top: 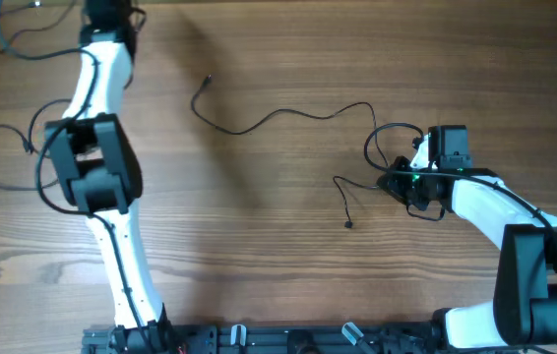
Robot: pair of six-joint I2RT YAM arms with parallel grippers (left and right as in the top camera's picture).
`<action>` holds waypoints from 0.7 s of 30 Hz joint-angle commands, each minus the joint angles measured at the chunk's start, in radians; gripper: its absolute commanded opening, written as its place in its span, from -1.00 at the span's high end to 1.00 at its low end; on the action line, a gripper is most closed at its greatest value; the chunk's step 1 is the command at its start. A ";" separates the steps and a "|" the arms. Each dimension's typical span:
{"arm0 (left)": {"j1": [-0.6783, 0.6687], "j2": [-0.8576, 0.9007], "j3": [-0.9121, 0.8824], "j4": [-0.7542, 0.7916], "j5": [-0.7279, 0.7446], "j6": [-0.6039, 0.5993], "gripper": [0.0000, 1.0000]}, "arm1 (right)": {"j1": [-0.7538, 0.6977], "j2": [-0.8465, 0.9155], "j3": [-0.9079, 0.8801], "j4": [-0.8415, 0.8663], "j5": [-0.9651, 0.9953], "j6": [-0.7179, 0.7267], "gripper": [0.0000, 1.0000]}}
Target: Untangle cables
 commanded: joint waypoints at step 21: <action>0.022 -0.030 0.011 -0.455 0.109 -0.348 -1.00 | -0.002 0.030 -0.029 0.010 0.134 0.001 0.68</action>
